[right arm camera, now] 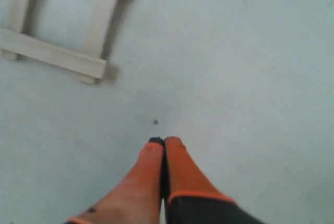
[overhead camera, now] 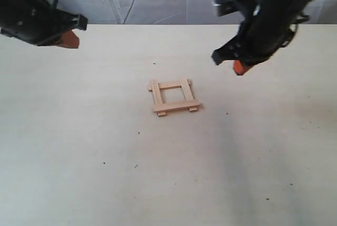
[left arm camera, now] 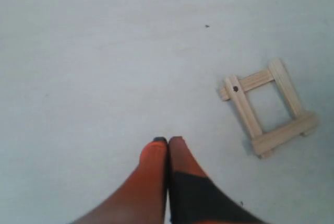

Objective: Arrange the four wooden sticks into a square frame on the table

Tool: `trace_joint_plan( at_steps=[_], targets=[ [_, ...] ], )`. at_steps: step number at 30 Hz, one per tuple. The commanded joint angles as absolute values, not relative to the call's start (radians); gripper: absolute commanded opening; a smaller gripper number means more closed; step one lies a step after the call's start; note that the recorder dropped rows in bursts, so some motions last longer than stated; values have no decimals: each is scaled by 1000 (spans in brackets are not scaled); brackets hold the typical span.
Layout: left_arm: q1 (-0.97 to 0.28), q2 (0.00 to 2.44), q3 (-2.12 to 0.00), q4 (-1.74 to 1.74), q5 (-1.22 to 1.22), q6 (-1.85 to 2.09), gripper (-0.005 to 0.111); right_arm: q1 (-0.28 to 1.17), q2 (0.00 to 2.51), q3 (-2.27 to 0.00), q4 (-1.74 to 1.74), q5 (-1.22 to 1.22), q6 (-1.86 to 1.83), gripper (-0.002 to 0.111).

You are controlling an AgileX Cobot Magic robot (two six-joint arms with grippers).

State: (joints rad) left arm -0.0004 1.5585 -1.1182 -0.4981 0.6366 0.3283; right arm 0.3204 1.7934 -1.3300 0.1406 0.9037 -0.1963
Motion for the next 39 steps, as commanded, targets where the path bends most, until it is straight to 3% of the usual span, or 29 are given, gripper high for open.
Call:
trace_joint_plan(
  at_steps=[1,8,15,31,39],
  targets=[
    [7,1275,-883,-493,393,285,0,175,1564,-1136,218,814,-174,0],
    [7,863,-646,-522,217,335,0,130,1055,-749,157,538,-153,0],
    [7,663,-535,-505,168,384,0,130,645,-422,159,65,-153,0],
    [7,611,-535,-406,187,384,0,125,310,-390,162,94,-153,0],
    [7,611,-535,-381,187,384,0,-34,235,-302,162,95,-153,0]
  ],
)
